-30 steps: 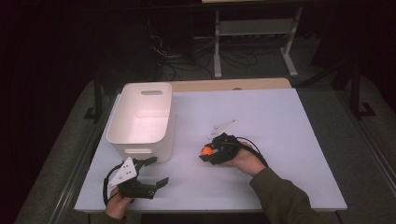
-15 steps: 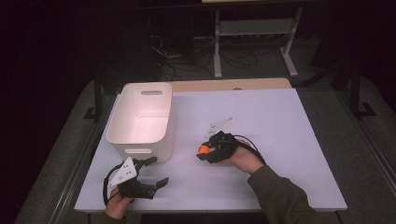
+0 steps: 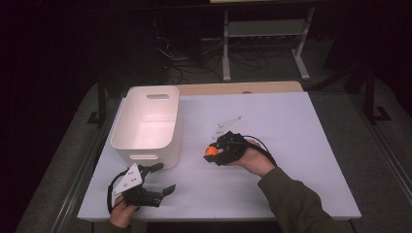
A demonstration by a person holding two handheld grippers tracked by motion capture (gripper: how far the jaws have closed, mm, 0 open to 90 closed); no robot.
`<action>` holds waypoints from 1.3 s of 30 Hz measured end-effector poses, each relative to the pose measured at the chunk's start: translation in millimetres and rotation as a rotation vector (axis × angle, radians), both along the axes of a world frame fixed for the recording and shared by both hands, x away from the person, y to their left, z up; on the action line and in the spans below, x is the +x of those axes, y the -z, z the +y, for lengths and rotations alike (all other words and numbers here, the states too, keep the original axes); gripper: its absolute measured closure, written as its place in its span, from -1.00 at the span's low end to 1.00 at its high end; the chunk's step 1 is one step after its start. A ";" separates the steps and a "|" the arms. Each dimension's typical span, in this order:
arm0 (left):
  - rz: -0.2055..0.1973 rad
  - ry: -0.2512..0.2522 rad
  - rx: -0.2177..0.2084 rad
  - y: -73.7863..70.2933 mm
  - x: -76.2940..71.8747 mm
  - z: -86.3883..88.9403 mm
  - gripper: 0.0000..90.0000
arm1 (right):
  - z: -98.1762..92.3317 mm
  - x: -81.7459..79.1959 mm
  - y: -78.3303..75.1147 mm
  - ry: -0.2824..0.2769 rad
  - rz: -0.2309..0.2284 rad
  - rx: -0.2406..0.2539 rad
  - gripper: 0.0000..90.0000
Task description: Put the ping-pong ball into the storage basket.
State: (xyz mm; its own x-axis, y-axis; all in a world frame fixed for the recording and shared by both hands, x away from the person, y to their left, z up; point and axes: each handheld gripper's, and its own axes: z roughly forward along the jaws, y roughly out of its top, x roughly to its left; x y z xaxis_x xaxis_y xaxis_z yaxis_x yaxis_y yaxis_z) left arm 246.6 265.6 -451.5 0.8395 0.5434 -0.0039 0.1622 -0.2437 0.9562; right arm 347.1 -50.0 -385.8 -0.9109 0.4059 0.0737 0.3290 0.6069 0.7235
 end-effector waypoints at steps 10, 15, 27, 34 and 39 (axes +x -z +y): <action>0.001 0.000 0.000 0.0 0.1 0.0 -0.69 | 0.6 2.2 -9.0 -0.010 -0.010 -0.001 0.10; 0.000 -0.001 0.001 0.0 0.0 -0.1 -0.69 | 0.4 2.9 -12.6 -0.012 -0.006 0.005 0.10; 0.000 -0.001 0.001 0.0 0.1 -0.1 -0.69 | 3.9 5.3 -21.5 -0.020 -0.005 0.009 0.10; 0.001 0.000 0.000 0.0 0.1 -0.1 -0.69 | 6.8 7.4 -28.7 -0.029 -0.010 0.012 0.10; 0.001 0.000 -0.002 0.1 0.0 0.0 -0.69 | 8.9 9.4 -34.1 -0.034 -0.018 0.008 0.10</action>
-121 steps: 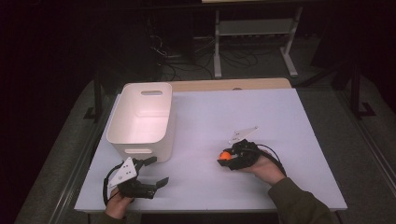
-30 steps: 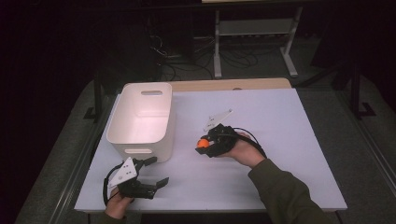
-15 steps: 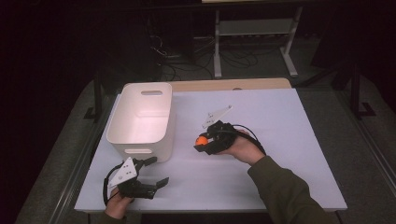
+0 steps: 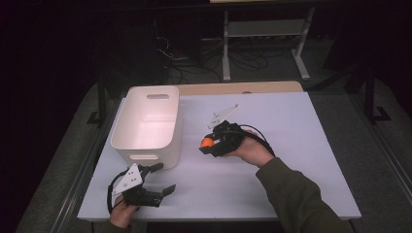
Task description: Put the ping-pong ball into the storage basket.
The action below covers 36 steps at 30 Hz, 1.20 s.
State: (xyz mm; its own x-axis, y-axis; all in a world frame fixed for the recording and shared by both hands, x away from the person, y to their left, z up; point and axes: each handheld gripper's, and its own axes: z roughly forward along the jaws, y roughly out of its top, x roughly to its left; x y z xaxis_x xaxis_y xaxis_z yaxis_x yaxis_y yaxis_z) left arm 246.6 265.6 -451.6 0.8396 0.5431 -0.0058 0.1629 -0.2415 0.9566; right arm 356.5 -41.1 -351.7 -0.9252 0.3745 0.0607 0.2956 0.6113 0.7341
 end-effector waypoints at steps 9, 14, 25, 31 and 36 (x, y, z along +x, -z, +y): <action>-0.001 -0.001 0.002 0.0 0.0 -0.3 -0.69 | 4.2 1.2 -8.1 -0.008 -0.013 0.004 0.10; 0.000 0.001 0.004 -0.1 0.0 -0.1 -0.69 | 7.4 2.7 -11.6 -0.011 -0.018 0.002 0.10; 0.000 0.001 0.003 0.0 0.0 -0.2 -0.69 | 13.5 7.6 -19.6 -0.017 -0.024 0.010 0.10; 0.000 0.001 0.003 0.0 0.0 -0.3 -0.69 | 17.2 9.6 -24.2 -0.019 -0.029 0.011 0.10; 0.001 0.001 0.004 0.0 0.0 -0.4 -0.69 | 22.9 11.9 -27.2 -0.023 -0.029 0.019 0.10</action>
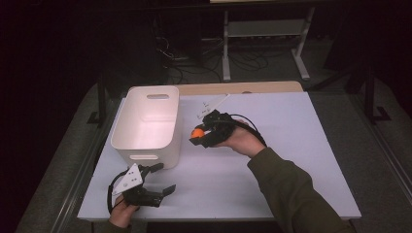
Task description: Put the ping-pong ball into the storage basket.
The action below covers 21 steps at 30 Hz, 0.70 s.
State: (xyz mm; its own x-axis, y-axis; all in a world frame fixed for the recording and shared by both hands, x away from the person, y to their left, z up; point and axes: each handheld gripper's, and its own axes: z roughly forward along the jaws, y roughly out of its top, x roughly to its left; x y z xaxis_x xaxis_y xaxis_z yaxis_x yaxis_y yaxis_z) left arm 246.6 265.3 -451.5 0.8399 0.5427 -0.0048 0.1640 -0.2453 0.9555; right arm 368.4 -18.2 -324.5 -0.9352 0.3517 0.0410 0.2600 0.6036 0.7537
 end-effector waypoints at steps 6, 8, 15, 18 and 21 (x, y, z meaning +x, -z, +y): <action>-0.001 0.001 -0.001 0.0 0.0 0.2 -0.69 | 5.9 1.8 -3.9 -0.006 -0.003 -0.001 0.10; -0.002 0.001 -0.001 0.0 0.0 0.2 -0.69 | 7.8 2.4 -5.4 -0.010 -0.007 -0.004 0.10; -0.003 0.002 -0.001 0.0 0.2 0.4 -0.69 | 14.7 5.3 -12.0 -0.018 -0.018 -0.004 0.10; -0.006 0.001 0.001 -0.1 0.3 0.5 -0.69 | 17.0 6.3 -13.3 -0.020 -0.022 -0.004 0.10; -0.004 0.001 0.001 -0.1 0.3 0.4 -0.69 | 19.7 7.0 -15.0 -0.023 -0.024 -0.007 0.10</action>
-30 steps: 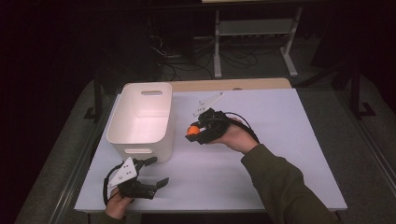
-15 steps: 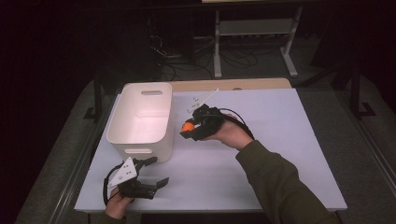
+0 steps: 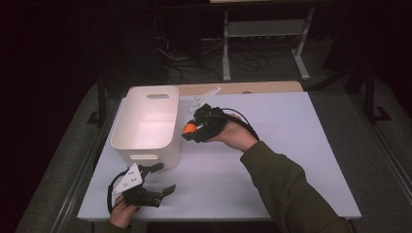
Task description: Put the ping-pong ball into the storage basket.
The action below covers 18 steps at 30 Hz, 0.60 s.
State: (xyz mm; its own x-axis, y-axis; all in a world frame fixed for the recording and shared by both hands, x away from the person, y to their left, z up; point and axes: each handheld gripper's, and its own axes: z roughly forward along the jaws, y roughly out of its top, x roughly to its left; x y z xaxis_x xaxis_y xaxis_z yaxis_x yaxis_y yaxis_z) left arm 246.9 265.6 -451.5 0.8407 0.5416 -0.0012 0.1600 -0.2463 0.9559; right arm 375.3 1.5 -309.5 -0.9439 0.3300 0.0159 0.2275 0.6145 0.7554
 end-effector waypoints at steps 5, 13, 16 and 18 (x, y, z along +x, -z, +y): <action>0.001 -0.001 0.000 0.0 -0.1 -0.2 -0.69 | 4.6 0.5 -3.0 -0.002 0.001 0.003 0.10; 0.001 0.000 -0.002 0.1 -0.2 -0.3 -0.69 | 11.8 2.2 -6.6 -0.006 -0.001 0.007 0.10; 0.002 0.000 -0.003 0.1 -0.2 -0.3 -0.69 | 15.2 3.6 -8.0 -0.007 0.000 0.006 0.10; 0.001 -0.001 -0.003 0.1 -0.2 -0.3 -0.69 | 17.7 4.4 -8.8 -0.007 -0.002 0.008 0.10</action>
